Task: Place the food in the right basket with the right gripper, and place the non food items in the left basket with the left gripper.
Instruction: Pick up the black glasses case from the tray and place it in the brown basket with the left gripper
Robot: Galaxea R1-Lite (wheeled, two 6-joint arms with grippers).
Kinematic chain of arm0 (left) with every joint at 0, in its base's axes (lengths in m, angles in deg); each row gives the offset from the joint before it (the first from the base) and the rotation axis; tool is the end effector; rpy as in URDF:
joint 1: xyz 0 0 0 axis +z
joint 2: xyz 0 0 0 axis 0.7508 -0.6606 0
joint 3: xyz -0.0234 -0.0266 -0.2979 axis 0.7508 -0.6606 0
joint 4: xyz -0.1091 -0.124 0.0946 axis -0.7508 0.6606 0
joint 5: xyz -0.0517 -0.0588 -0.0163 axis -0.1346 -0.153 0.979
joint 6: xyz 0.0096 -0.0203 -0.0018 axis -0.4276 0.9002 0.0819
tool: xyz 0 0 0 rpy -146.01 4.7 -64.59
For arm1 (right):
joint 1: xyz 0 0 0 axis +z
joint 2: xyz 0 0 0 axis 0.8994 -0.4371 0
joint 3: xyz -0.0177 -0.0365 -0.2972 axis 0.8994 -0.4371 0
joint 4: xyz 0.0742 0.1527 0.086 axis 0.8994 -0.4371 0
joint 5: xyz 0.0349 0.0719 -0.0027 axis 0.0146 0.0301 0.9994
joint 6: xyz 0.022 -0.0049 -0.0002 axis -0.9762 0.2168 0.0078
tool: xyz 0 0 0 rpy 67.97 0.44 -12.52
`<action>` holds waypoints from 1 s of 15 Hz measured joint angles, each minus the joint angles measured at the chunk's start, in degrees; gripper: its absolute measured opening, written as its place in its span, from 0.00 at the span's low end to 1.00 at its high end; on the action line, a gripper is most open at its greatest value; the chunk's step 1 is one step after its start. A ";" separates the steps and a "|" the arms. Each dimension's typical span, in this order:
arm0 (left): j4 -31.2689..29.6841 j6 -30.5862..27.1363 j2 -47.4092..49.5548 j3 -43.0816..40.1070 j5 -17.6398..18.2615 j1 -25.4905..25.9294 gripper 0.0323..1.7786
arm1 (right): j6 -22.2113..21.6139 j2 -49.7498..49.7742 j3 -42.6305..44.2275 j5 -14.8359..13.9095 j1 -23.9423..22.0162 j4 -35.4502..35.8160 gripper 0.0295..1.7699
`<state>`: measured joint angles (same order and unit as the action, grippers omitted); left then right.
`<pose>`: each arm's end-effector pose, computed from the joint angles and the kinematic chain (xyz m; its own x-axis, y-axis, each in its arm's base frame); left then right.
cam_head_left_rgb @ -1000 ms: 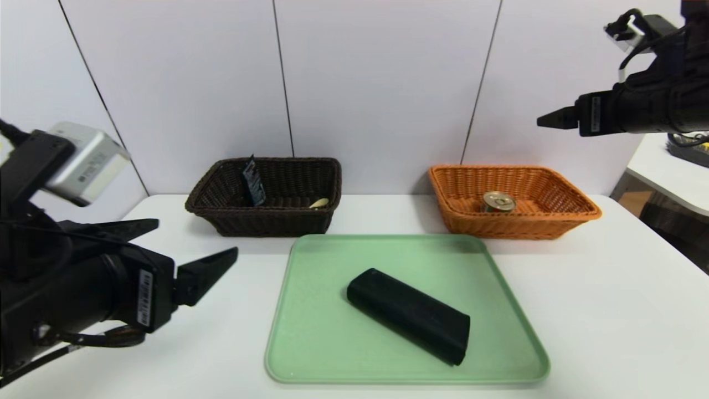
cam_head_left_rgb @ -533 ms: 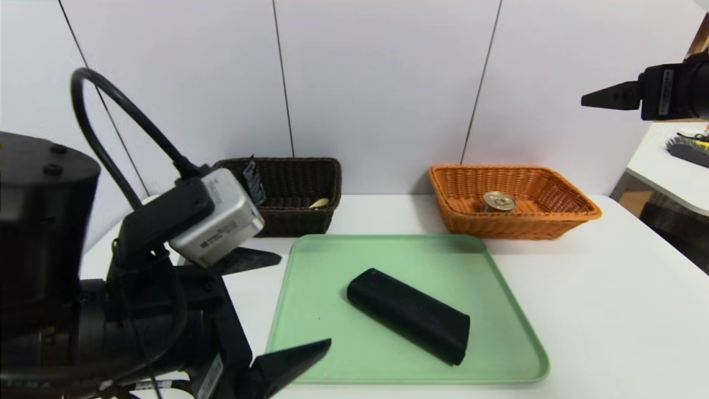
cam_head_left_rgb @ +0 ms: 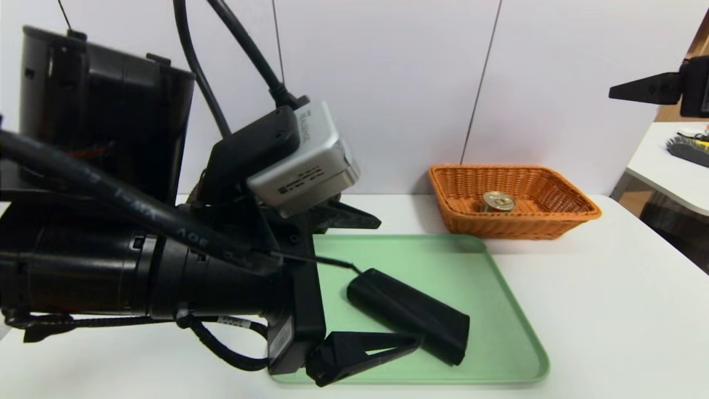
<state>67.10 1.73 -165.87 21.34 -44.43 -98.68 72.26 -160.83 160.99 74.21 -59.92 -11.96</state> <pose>0.1516 -0.1938 0.2820 0.2752 -0.9082 -0.3154 0.9512 0.2096 0.2263 0.2093 0.0143 0.3562 0.9711 0.0290 -0.2370 -0.0423 0.9978 -0.0510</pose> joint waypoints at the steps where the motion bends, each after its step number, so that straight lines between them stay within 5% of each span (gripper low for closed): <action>1: 2.38 -0.85 -0.40 1.95 0.09 -0.01 0.95 | 0.00 0.50 0.00 0.07 0.00 0.00 0.96; 4: 2.15 -5.68 -2.54 5.07 -0.15 0.79 0.95 | -0.26 1.90 -0.35 0.85 0.05 0.05 0.96; 9: -9.61 -7.25 -10.13 3.39 -1.85 1.10 0.95 | -2.52 3.45 -0.13 2.91 -0.39 -0.11 0.96; 15: -10.48 -13.92 -17.53 0.24 -0.48 3.05 0.95 | -2.78 3.66 0.61 3.43 -0.63 -0.09 0.96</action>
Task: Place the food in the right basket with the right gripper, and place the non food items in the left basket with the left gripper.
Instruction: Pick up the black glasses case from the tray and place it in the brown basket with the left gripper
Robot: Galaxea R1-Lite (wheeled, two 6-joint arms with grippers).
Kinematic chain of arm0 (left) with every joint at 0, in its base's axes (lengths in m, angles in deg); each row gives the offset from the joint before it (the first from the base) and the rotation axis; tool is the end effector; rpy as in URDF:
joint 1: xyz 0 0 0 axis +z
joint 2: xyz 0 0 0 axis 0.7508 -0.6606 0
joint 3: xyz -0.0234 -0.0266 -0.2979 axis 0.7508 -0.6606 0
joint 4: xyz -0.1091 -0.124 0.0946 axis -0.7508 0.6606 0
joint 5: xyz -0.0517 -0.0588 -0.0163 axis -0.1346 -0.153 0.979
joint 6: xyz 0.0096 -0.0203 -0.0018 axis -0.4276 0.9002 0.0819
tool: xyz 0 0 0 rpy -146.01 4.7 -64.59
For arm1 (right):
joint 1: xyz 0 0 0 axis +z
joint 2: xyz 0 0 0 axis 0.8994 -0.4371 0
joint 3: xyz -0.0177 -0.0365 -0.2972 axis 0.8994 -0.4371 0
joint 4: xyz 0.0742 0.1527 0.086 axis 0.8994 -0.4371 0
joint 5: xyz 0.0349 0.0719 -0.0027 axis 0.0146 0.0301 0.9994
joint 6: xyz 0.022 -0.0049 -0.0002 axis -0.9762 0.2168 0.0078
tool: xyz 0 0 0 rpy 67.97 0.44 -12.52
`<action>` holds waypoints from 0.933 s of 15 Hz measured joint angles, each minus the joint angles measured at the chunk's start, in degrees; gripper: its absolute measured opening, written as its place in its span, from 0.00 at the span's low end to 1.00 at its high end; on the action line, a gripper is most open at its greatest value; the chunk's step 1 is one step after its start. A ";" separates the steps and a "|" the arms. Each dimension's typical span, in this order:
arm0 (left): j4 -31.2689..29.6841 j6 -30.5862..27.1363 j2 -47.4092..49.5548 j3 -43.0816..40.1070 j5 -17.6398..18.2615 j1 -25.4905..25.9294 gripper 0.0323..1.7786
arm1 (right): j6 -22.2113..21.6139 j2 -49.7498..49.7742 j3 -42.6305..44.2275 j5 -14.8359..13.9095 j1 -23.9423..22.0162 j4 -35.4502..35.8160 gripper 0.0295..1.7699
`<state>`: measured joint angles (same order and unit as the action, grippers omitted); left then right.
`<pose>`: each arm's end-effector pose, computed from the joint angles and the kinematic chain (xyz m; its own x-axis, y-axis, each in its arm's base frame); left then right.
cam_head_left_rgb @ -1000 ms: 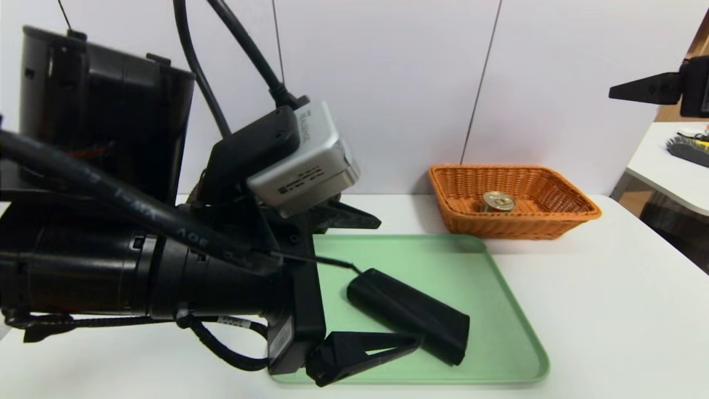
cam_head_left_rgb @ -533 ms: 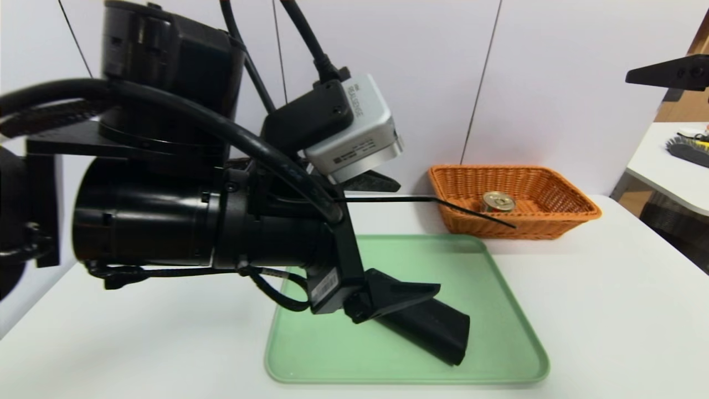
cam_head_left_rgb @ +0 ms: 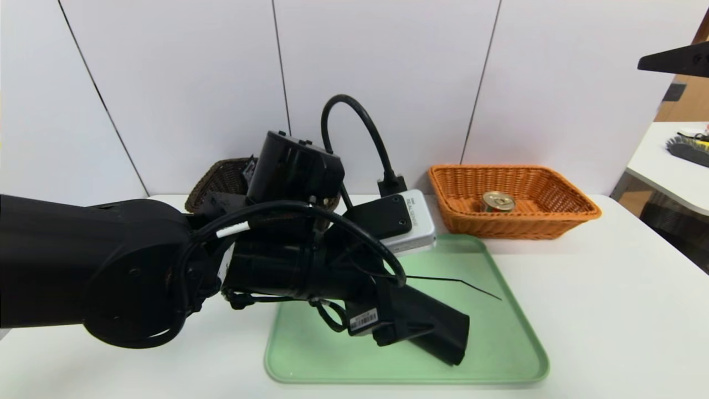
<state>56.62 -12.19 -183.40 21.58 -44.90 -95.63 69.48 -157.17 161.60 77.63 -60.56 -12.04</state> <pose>0.2189 -0.2466 0.2116 0.3008 -0.8572 -0.4180 0.9137 0.1334 0.3838 0.1854 0.0118 0.3715 0.9831 0.0787 -0.1655 -0.0783 0.9969 0.0091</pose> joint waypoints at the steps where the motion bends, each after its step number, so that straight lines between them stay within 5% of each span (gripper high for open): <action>1: 0.20 -2.04 -0.82 -0.09 0.26 0.87 0.95 | -0.69 0.00 -0.17 0.01 0.02 0.09 0.96; 8: 0.35 -11.52 -4.44 -2.43 1.90 2.02 0.95 | -4.90 0.26 -0.52 -0.18 0.63 0.11 0.96; 14: 1.24 -13.89 -8.84 1.32 2.01 1.74 0.95 | -7.74 1.79 -0.91 -0.18 0.68 0.06 0.96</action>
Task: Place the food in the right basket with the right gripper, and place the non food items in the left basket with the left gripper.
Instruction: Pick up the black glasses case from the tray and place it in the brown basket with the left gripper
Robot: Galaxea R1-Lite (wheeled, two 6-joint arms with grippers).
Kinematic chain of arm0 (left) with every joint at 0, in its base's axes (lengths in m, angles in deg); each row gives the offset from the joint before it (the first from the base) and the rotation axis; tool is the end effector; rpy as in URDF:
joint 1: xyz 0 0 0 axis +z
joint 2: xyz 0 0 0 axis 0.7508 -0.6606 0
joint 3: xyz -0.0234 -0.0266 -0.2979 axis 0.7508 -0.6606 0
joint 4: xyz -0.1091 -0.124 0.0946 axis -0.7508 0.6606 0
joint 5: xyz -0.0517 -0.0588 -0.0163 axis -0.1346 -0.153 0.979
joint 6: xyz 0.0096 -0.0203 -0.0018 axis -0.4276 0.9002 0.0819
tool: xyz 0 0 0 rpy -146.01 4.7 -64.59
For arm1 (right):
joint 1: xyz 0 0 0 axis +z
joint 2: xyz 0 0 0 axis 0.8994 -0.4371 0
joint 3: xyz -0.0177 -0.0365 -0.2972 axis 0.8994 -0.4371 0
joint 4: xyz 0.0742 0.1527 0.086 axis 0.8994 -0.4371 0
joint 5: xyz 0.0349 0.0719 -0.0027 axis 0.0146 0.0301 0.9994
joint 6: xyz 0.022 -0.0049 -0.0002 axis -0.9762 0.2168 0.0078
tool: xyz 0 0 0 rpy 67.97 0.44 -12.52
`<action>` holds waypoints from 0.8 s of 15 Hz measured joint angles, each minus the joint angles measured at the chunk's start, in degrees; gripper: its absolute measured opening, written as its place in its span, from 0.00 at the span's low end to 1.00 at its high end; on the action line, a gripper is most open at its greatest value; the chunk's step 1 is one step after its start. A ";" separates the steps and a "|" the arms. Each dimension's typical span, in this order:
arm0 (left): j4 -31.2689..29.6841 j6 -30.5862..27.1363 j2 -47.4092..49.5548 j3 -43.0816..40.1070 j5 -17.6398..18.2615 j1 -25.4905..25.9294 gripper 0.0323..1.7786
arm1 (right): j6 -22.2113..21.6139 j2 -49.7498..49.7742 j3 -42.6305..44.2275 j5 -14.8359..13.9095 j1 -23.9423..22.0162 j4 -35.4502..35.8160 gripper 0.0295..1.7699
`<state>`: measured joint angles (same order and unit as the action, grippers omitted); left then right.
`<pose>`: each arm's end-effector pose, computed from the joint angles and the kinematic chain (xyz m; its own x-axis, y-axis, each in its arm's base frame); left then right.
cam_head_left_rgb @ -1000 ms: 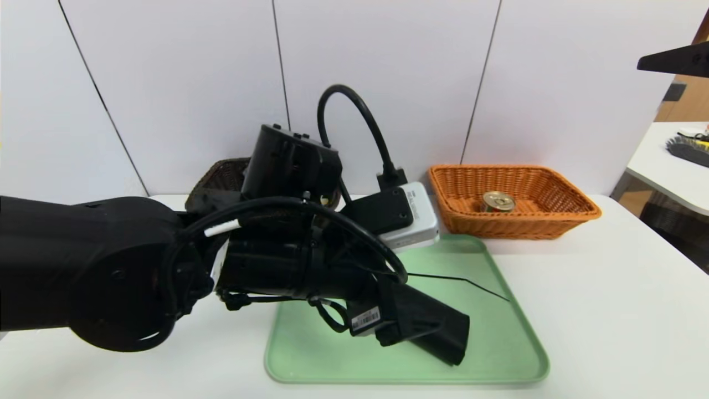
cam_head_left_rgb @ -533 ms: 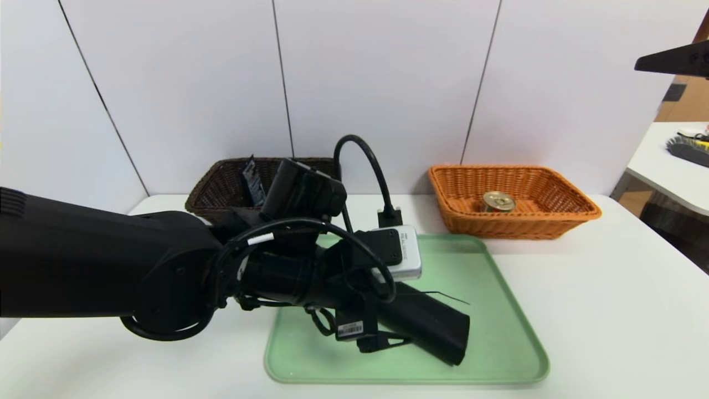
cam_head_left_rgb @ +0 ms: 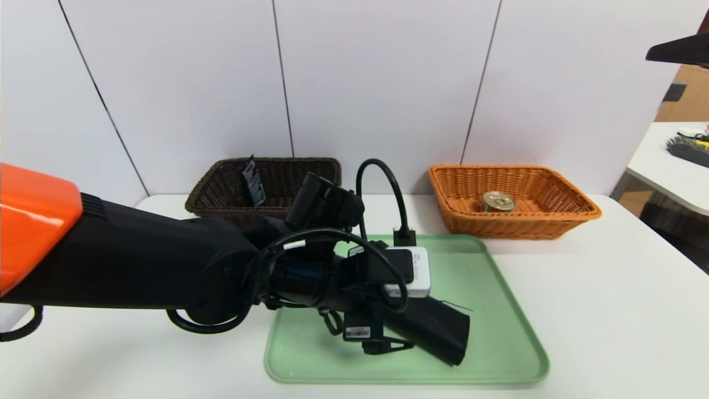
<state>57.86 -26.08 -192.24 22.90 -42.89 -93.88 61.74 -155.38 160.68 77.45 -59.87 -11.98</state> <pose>0.2469 -0.2616 0.1628 0.2444 -0.8106 -0.5321 0.8833 -0.0403 0.4671 0.1750 0.0132 0.3730 0.9849 0.0876 -0.1495 -0.0664 0.9877 0.1414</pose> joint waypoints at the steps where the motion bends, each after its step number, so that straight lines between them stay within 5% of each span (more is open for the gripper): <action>1: 0.85 -0.06 -0.89 1.33 0.06 -0.09 0.95 | 0.02 0.26 -0.11 0.07 0.00 0.00 0.96; 5: 6.36 -0.34 -3.23 4.52 0.17 -0.37 0.95 | -0.04 1.00 -0.16 0.20 0.00 0.24 0.96; 12: 7.56 -0.30 -6.89 8.83 0.11 -0.48 0.95 | -0.88 1.94 -0.85 1.04 0.09 0.05 0.96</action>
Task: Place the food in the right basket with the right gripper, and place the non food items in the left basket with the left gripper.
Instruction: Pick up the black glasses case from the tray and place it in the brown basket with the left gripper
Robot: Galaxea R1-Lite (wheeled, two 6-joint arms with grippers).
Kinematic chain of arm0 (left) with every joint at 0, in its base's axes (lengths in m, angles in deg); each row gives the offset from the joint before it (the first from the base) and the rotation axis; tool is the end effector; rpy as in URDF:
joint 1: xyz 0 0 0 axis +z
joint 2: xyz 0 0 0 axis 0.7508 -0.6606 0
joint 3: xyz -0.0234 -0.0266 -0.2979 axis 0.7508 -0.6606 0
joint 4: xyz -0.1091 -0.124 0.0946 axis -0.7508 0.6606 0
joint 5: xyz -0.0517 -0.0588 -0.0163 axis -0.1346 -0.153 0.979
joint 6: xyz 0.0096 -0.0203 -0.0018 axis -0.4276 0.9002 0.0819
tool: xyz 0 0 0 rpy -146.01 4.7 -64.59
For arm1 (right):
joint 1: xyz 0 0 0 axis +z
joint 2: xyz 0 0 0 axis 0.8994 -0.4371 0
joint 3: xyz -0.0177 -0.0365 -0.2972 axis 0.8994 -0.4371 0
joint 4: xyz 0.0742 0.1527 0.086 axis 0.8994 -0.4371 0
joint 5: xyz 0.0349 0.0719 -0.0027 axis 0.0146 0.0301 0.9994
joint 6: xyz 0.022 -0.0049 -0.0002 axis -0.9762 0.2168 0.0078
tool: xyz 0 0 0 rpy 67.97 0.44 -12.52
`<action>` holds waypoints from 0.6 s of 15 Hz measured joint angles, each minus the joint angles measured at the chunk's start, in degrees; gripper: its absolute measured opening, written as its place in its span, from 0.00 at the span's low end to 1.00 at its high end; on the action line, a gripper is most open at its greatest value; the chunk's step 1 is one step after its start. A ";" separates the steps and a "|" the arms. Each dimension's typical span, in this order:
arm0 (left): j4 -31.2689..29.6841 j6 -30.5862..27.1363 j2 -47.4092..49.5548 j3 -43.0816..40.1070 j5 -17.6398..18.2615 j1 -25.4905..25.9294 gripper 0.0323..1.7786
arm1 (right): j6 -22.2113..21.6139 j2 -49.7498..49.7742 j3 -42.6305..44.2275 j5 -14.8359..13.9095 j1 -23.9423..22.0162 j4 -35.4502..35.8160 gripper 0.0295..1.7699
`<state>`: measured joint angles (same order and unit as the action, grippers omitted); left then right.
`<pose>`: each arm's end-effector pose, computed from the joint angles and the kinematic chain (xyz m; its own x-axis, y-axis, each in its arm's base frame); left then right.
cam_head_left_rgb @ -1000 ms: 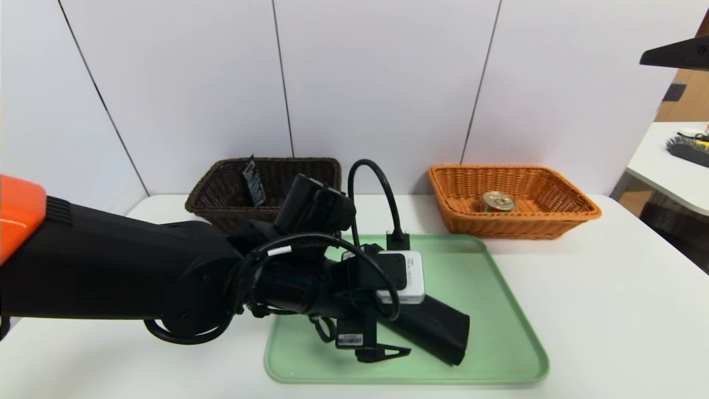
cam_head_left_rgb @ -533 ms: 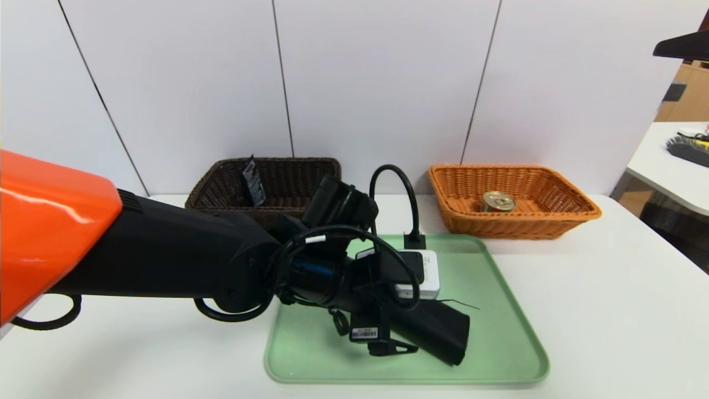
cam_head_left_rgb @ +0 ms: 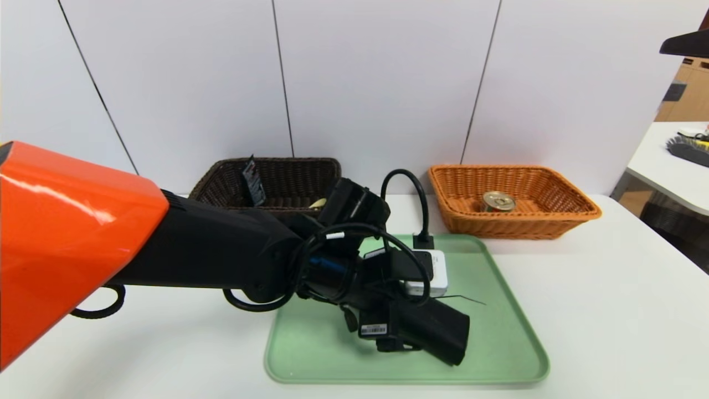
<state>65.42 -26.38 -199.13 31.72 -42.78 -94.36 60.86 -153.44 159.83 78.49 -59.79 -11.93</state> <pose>0.2651 -0.2845 0.1474 0.1970 -0.7735 -0.6023 0.9111 -0.0825 0.4039 0.1636 0.0130 0.3750 0.9857 0.1072 -0.1297 -0.0861 0.9835 0.1589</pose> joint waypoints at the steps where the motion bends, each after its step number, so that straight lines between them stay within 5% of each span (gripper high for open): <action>1: 0.91 0.00 -0.56 0.96 0.00 0.00 0.95 | 0.00 0.02 -0.11 0.01 0.00 0.02 0.96; 9: 4.00 -0.44 -3.29 4.35 0.00 0.00 0.95 | -0.72 0.22 -1.21 0.74 0.00 0.30 0.96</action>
<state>69.42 -26.82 -202.42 36.08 -42.78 -94.36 60.14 -153.22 158.62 79.23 -59.79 -11.63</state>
